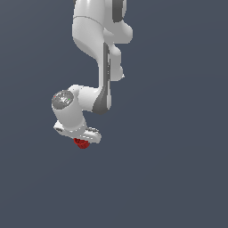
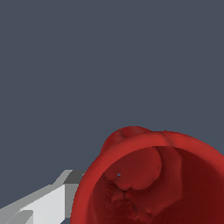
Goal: Pick up the object and move it to a goal position.
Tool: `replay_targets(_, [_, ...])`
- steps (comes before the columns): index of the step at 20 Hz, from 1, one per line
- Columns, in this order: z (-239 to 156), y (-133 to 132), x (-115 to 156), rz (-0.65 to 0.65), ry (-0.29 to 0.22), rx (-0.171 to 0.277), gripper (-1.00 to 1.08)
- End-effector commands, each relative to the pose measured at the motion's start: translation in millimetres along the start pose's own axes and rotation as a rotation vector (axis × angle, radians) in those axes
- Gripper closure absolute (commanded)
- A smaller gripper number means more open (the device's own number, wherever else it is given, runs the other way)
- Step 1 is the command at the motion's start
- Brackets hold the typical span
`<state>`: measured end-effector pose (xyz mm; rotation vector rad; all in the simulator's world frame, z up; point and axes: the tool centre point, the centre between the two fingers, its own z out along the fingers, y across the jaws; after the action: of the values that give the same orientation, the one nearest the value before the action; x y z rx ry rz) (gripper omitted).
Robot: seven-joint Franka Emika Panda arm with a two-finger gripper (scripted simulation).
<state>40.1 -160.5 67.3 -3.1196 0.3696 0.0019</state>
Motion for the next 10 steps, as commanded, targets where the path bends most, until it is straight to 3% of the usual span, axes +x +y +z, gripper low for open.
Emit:
replay_targets(1, [-2, 14, 12, -0.002, 0.002, 0.0, 1.08])
replay_targets(10, [-5, 41, 35, -0.002, 0.001, 0.0, 1.08])
